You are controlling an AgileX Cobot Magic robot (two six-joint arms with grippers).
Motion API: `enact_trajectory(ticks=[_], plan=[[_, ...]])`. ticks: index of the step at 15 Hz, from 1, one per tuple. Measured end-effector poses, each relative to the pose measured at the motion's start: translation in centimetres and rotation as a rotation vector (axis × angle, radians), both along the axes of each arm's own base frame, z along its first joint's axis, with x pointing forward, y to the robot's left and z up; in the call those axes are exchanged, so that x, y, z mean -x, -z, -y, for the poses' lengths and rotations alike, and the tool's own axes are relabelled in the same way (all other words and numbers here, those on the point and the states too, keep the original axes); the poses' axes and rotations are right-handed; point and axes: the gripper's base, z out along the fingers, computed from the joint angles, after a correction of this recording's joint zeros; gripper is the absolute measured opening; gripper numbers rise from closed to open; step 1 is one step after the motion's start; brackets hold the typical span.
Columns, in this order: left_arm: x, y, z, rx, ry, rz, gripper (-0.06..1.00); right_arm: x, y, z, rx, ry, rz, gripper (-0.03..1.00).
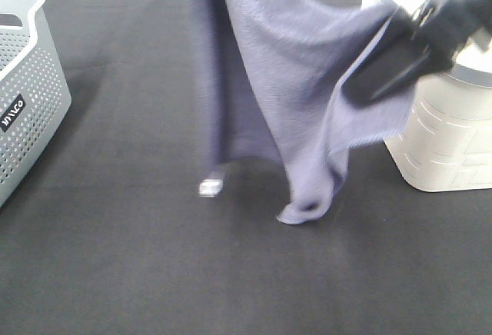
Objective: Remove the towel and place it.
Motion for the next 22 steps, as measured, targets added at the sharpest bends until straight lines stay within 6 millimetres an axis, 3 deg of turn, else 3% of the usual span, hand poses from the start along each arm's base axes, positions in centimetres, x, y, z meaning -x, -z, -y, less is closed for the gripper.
enact_trajectory(ticks=[3,5,10,14,19,22], plan=[[-0.1,0.2,-0.8,0.031,-0.166,-0.042,0.0,-0.8,-3.1,0.1,0.017,0.007,0.116,0.0],[-0.1,0.2,-0.9,0.075,-0.227,-0.059,0.0,-1.2,-4.0,0.1,0.018,-0.006,0.162,0.0],[-2.3,0.1,-4.0,0.164,-0.441,-0.059,0.0,-2.8,-3.1,0.3,0.096,-0.01,0.159,0.0],[-2.5,0.1,-4.3,0.165,-0.452,-0.057,0.0,-5.0,-3.6,-0.3,0.089,0.007,0.173,0.0],[-2.5,0.1,-4.7,0.17,-0.524,-0.055,0.0,-7.7,-2.3,-4.9,0.202,-0.078,0.195,0.0],[-3.1,-0.1,-5.8,0.192,-0.589,-0.03,0.0,-8.6,-2.4,-4.7,0.301,-0.062,0.248,0.0]])
